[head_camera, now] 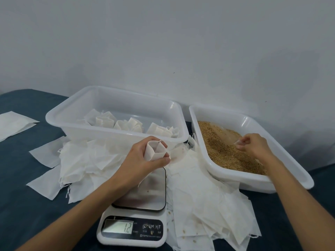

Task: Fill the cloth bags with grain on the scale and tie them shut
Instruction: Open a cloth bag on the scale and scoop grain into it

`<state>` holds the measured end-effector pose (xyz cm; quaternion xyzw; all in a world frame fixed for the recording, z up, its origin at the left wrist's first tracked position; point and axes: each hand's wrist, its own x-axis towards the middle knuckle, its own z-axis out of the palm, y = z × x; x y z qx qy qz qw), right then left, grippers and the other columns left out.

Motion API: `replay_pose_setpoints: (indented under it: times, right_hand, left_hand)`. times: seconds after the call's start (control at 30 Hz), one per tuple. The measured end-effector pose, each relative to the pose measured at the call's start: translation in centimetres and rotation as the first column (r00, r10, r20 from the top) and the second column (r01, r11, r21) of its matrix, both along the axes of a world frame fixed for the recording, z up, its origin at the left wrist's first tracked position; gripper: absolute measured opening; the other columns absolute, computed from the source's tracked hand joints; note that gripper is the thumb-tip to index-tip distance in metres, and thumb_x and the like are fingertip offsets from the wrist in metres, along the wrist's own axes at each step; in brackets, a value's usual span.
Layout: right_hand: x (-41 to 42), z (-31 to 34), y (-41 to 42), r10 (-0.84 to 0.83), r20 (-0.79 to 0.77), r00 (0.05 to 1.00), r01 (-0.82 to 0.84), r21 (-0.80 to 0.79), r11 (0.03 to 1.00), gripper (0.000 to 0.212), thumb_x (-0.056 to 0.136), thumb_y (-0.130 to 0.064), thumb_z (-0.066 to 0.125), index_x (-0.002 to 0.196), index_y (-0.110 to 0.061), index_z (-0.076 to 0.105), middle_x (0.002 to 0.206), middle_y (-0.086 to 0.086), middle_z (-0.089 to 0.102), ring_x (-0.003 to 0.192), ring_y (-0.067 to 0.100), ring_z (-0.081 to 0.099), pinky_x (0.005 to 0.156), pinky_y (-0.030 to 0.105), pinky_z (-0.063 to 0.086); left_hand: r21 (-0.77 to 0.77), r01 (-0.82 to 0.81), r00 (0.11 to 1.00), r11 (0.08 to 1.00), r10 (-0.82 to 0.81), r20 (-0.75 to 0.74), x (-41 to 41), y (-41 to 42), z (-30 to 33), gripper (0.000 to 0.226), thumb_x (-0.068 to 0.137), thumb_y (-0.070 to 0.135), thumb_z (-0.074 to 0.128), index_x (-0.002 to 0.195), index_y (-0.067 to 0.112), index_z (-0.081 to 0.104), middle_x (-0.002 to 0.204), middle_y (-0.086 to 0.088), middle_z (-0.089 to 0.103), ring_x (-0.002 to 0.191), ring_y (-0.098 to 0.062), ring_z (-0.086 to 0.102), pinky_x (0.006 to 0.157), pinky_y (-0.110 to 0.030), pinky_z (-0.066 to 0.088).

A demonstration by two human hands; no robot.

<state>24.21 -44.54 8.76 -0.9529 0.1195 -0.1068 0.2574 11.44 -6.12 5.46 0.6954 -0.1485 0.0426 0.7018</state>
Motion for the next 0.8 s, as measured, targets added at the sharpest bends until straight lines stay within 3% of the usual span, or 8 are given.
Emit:
replay_pose_setpoints:
  times: [0.13,0.23,0.33,0.4,0.47,0.57,0.67,0.8]
  right_hand:
    - [-0.3,0.5,0.6,0.064,0.048,0.997,-0.066,0.039,0.997,0.026,0.081,-0.008,0.082,0.104,-0.01,0.068,0.107,0.009,0.071,0.099,0.023,0.063,0.077,0.029,0.046]
    - [-1.3,1.3,2.4,0.18,0.094,0.979,-0.185,0.05,0.981,0.033,0.082,-0.009,0.08,0.112,-0.007,0.068,0.109,0.007,0.073,0.106,0.024,0.067,0.098,0.038,0.05]
    - [-3.3,2.0,5.1,0.346,0.16,0.925,-0.367,0.127,0.922,0.025,0.084,-0.008,0.078,0.107,-0.012,0.07,0.103,-0.004,0.075,0.103,0.01,0.069,0.102,0.04,0.051]
    - [-4.9,2.5,6.9,0.455,0.185,0.871,-0.483,0.151,0.863,0.026,0.086,-0.011,0.077,0.109,-0.02,0.07,0.103,-0.012,0.074,0.104,0.0,0.067,0.1,0.035,0.052]
    - [-6.6,3.2,8.6,0.556,0.194,0.808,-0.585,0.15,0.797,0.026,0.088,-0.013,0.074,0.111,-0.025,0.07,0.108,-0.014,0.074,0.107,0.001,0.067,0.095,0.032,0.053]
    - [-8.7,4.6,10.1,0.637,0.179,0.75,-0.654,0.055,0.755,0.026,0.089,-0.017,0.074,0.111,-0.03,0.071,0.111,-0.017,0.072,0.109,0.001,0.065,0.092,0.029,0.05]
    - [-10.4,6.3,10.7,0.654,0.177,0.735,-0.655,-0.064,0.753,0.032,0.087,-0.016,0.075,0.11,-0.038,0.07,0.109,-0.023,0.071,0.108,-0.007,0.063,0.092,0.016,0.046]
    - [-11.6,7.9,11.5,0.665,0.203,0.718,-0.607,-0.285,0.742,0.034,0.084,-0.006,0.076,0.114,-0.022,0.073,0.104,-0.007,0.072,0.096,0.013,0.064,0.103,0.037,0.042]
  left_hand:
    - [0.001,-0.006,1.0,1.0,0.006,-0.006,-0.1,-0.1,0.0,0.029,0.078,0.022,0.081,0.101,0.013,0.067,0.093,-0.011,0.073,0.083,-0.015,0.064,0.076,-0.03,0.051]
    - [0.003,-0.01,1.0,1.0,0.01,-0.016,0.0,-0.1,-0.2,0.029,0.077,0.027,0.082,0.101,0.019,0.068,0.094,-0.009,0.074,0.086,-0.02,0.068,0.078,-0.039,0.053]
    - [0.039,-0.003,1.0,0.999,0.004,-0.019,0.0,-0.2,-0.3,0.029,0.077,0.029,0.082,0.102,0.023,0.068,0.096,-0.007,0.075,0.096,-0.032,0.069,0.084,-0.05,0.056]
    - [0.042,0.01,1.0,0.999,-0.009,-0.025,0.0,-0.3,-0.4,0.029,0.078,0.028,0.082,0.102,0.022,0.068,0.096,-0.008,0.075,0.093,-0.03,0.069,0.082,-0.045,0.056]
    - [0.045,0.019,0.999,0.999,-0.017,-0.033,-0.1,-0.3,-0.3,0.028,0.078,0.026,0.082,0.102,0.021,0.068,0.096,-0.009,0.075,0.087,-0.019,0.068,0.079,-0.038,0.055]
    - [0.048,0.006,0.999,0.999,-0.004,-0.045,-0.1,-0.4,-0.2,0.026,0.079,0.023,0.082,0.1,0.021,0.068,0.095,-0.008,0.072,0.085,-0.013,0.066,0.074,-0.036,0.055]
    - [0.049,0.008,0.999,0.999,-0.006,-0.045,-0.2,-0.3,-0.2,0.024,0.084,0.014,0.083,0.102,0.018,0.068,0.097,-0.009,0.071,0.084,-0.011,0.066,0.073,-0.033,0.055]
    - [0.056,0.014,0.998,0.998,-0.011,-0.057,-0.4,-0.5,-0.2,0.023,0.085,0.012,0.082,0.102,0.016,0.067,0.092,-0.007,0.073,0.083,-0.01,0.067,0.073,-0.031,0.055]
